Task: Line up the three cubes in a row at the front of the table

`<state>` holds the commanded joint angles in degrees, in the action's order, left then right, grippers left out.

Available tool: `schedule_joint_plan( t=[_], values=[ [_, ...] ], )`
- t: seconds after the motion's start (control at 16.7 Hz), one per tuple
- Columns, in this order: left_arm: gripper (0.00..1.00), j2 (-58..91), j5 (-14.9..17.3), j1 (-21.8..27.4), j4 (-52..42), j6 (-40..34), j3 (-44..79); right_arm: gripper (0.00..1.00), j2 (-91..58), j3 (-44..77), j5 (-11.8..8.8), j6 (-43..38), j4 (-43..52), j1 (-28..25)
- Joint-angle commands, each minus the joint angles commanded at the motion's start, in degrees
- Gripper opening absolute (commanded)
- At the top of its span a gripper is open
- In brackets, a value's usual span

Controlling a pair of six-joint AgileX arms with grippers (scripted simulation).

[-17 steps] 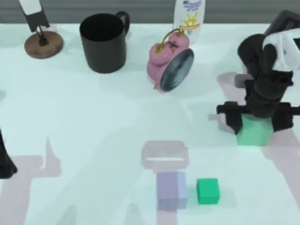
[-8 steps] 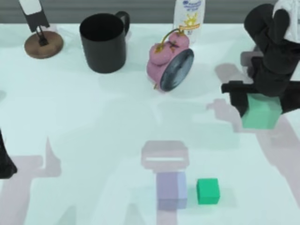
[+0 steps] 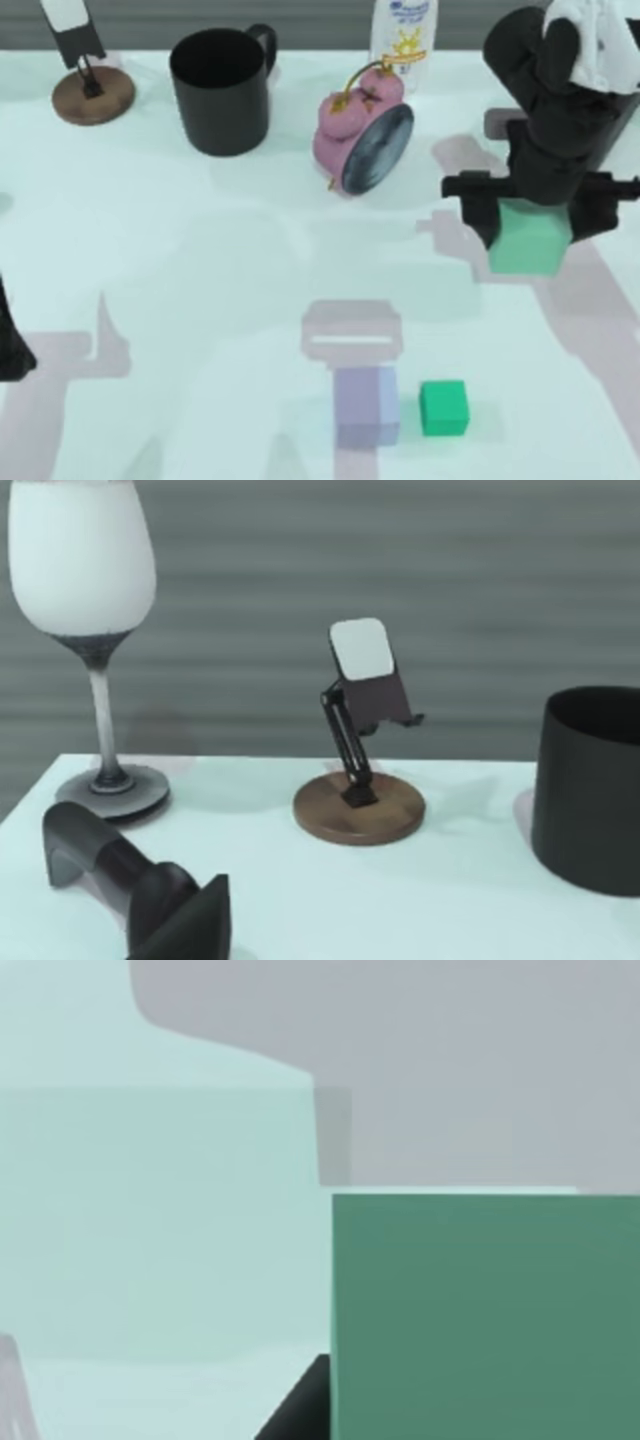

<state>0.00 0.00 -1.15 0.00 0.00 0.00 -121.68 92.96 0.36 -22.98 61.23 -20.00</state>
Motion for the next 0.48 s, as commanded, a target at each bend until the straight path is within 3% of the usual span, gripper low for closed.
schedule_joint_plan(
  t=[0.18,0.48],
  values=[
    [1.00,0.00,0.00,0.00,0.00,0.00,0.00,0.00,-3.21,5.65,0.07,-8.66,2.94,-9.08],
    [1.00,0.00,0.00,0.00,0.00,0.00,0.00,0.00,-8.62,16.09,0.07,-26.93,8.50,-29.37]
  ],
)
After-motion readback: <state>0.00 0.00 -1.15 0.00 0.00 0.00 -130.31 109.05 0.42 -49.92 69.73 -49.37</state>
